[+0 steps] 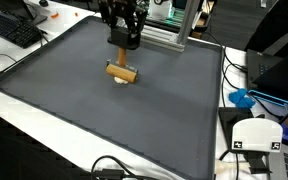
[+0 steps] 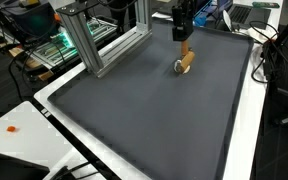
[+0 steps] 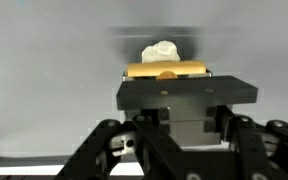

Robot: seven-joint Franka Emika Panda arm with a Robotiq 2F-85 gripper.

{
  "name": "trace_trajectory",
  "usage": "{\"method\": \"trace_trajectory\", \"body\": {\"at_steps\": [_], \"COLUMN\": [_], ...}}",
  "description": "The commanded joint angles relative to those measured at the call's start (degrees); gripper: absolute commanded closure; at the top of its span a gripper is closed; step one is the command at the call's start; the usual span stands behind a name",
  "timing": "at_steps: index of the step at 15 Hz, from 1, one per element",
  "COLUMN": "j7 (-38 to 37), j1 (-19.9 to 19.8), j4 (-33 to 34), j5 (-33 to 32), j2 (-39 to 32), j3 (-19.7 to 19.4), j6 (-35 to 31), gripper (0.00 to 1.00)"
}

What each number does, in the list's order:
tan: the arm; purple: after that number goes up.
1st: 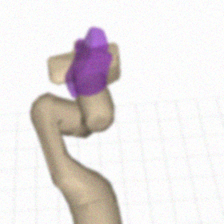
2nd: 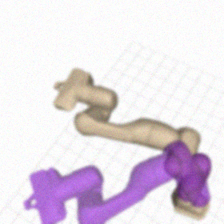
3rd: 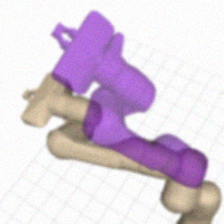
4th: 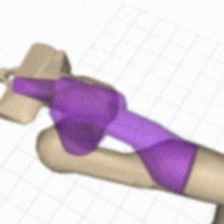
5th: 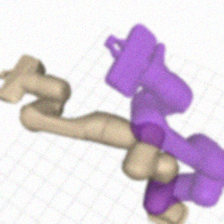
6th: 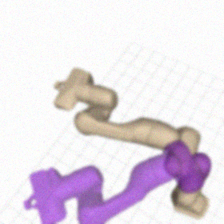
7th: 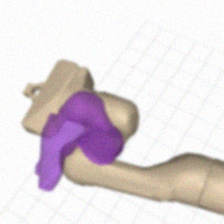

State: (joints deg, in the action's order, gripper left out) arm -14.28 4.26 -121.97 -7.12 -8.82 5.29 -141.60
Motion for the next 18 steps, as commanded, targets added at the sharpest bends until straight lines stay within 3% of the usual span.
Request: {"method": "trace_trajectory", "body": {"at_steps": [1, 9, 18], "j7": [-0.4, 0.0, 4.2], "j1": [1.1, 1.2, 1.0], "j4": [-0.8, -0.2, -0.8], "j5": [-2.2, -1.3, -0.8], "j2": [-0.6, 0.5, 0.8], "j3": [-1.4, -1.2, -0.9], "j6": [-0.9, 6.9, 8.0], "gripper": [0.65, 0.65, 0.65]}}
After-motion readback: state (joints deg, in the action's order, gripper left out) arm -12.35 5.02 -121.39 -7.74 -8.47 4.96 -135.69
